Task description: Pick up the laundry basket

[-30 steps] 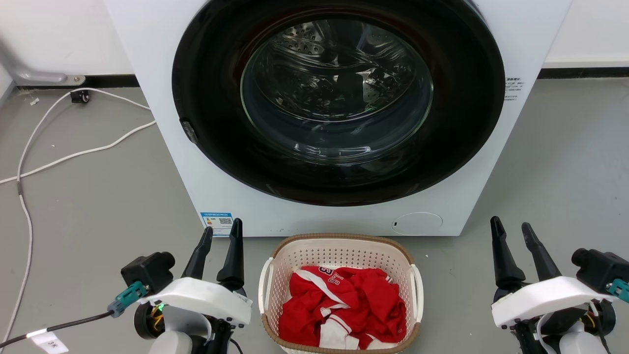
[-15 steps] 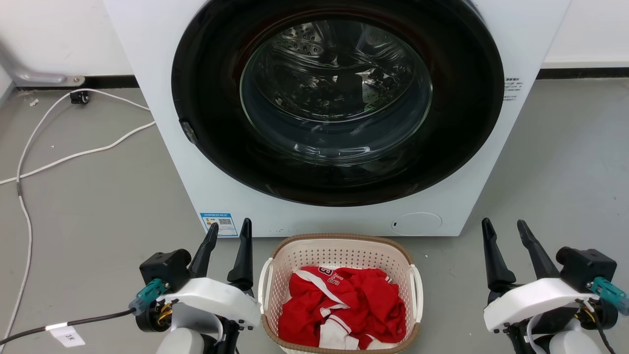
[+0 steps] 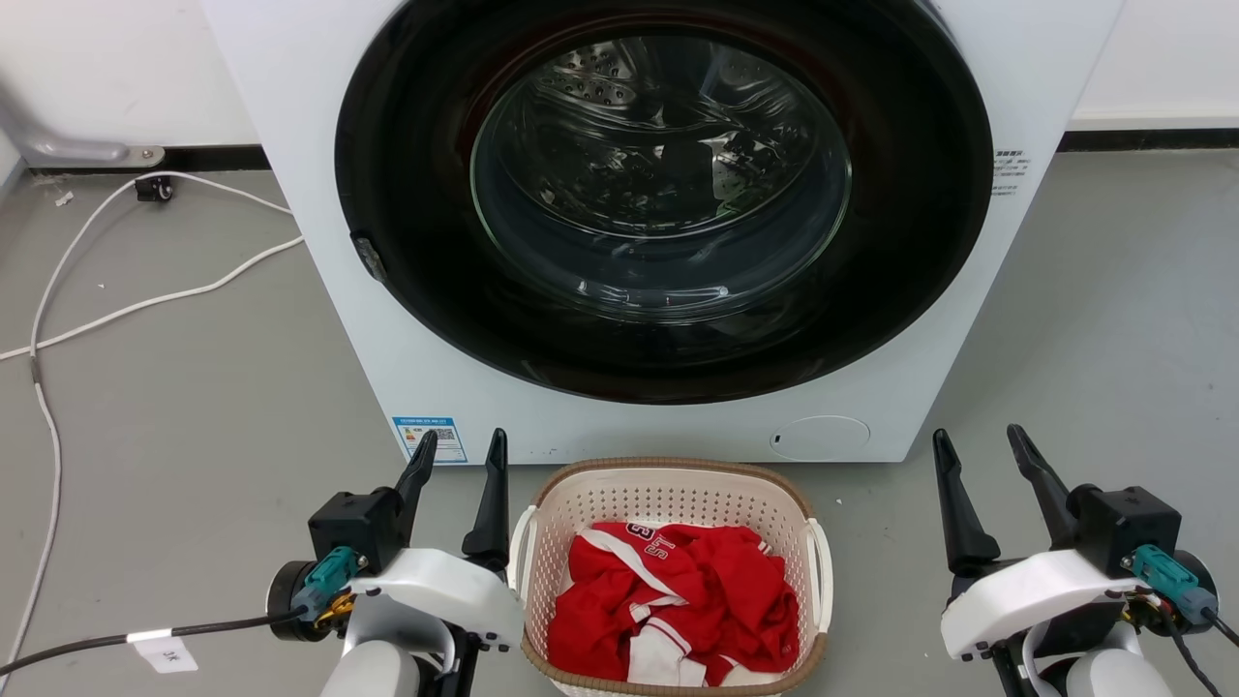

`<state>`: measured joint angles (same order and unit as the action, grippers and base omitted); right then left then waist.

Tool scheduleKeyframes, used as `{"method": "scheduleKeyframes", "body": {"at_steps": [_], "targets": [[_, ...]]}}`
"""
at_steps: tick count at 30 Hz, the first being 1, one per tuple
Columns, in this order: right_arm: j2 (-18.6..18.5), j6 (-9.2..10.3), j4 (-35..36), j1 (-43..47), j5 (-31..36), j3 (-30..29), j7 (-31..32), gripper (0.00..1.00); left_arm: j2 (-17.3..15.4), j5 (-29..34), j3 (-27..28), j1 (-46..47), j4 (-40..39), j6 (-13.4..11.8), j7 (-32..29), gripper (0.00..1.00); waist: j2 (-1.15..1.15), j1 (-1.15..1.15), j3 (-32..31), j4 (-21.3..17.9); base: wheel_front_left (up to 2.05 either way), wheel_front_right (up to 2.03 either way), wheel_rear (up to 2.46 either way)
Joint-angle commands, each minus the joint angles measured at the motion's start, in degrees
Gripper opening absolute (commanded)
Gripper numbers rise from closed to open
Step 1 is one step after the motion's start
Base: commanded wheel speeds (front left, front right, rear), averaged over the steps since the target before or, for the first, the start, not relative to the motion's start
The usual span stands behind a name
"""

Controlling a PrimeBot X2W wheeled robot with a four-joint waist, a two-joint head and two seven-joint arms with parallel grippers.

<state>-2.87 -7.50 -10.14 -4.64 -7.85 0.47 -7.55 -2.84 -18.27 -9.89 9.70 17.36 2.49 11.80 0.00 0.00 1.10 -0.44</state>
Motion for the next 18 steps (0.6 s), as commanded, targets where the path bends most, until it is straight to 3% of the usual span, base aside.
{"method": "scheduleKeyframes", "body": {"at_steps": [1, 18], "targets": [[0.0, 0.02, 0.6, 0.1, 1.2, 0.0, -0.3, 1.00, -0.1, 1.3, -0.2, 1.0, 0.0, -0.2, 0.6, 1.00, 0.00, 0.00, 0.0, 0.1, 0.00, 0.00, 0.00], [0.0, 0.02, 1.1, 1.2, 6.3, 0.5, -0.3, 1.00, -0.1, 7.3, -0.7, 1.3, 1.8, -0.1, 2.5, 1.00, 0.00, 0.00, 0.2, 0.1, 0.00, 0.00, 0.00]]}}
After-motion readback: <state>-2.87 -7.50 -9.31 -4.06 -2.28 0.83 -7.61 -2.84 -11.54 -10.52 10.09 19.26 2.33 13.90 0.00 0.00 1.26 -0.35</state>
